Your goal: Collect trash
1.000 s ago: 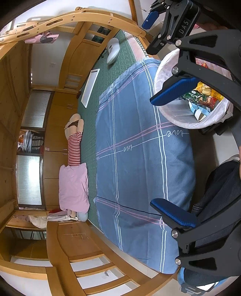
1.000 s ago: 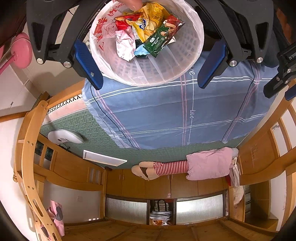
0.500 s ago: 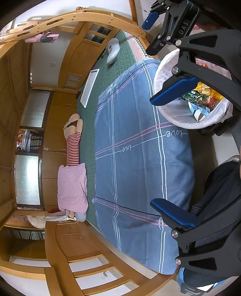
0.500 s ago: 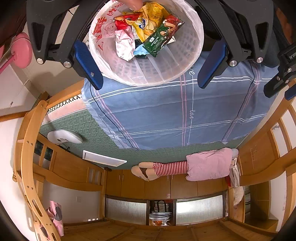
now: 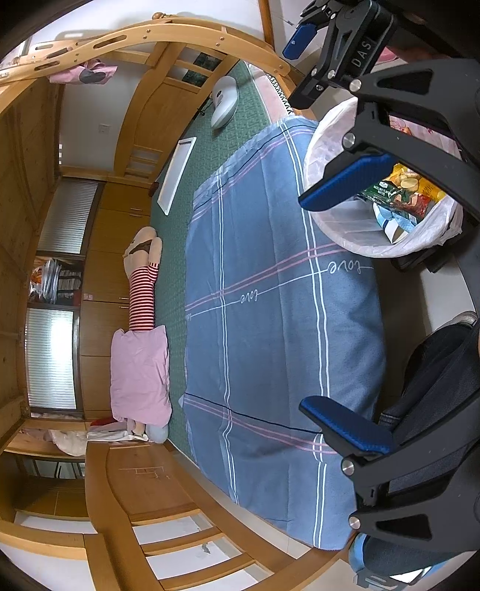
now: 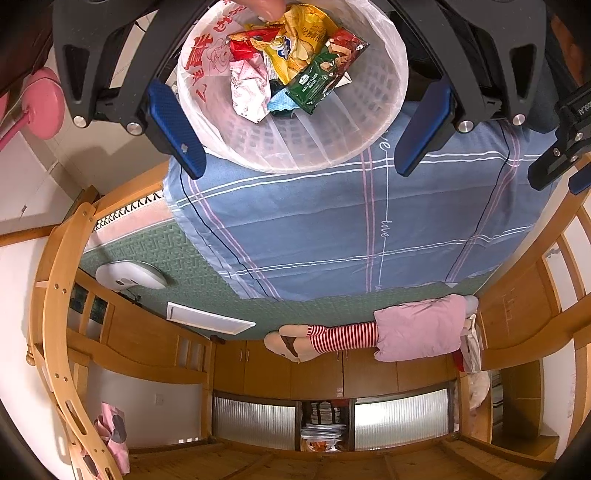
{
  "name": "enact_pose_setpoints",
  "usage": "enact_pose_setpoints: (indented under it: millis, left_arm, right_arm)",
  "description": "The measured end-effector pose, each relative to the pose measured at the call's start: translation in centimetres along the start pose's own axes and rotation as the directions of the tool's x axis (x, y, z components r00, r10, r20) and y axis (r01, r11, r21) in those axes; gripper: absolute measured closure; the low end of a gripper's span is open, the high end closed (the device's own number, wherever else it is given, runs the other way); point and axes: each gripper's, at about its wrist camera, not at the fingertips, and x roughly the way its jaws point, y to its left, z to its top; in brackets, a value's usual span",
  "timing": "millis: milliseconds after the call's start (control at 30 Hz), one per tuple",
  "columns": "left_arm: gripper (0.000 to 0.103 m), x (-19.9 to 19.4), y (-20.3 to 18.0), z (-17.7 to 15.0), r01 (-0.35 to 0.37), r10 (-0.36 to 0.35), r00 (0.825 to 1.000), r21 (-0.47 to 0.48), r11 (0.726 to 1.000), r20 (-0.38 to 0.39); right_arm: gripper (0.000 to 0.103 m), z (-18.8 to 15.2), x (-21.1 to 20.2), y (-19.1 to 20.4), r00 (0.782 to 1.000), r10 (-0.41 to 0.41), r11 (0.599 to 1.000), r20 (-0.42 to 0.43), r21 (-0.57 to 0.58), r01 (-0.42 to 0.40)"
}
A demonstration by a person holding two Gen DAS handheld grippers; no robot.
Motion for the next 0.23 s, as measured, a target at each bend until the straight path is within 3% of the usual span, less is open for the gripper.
enact_pose_setpoints:
  millis: [233]
  left_arm:
    - [0.003, 0.59, 0.1, -0.18, -0.013, 0.013, 1.0, 0.001, 1.0, -0.017]
  right_arm:
    - [0.003, 0.12, -0.13, -0.07, 1.0, 0.002, 1.0, 0.004, 0.019, -0.002]
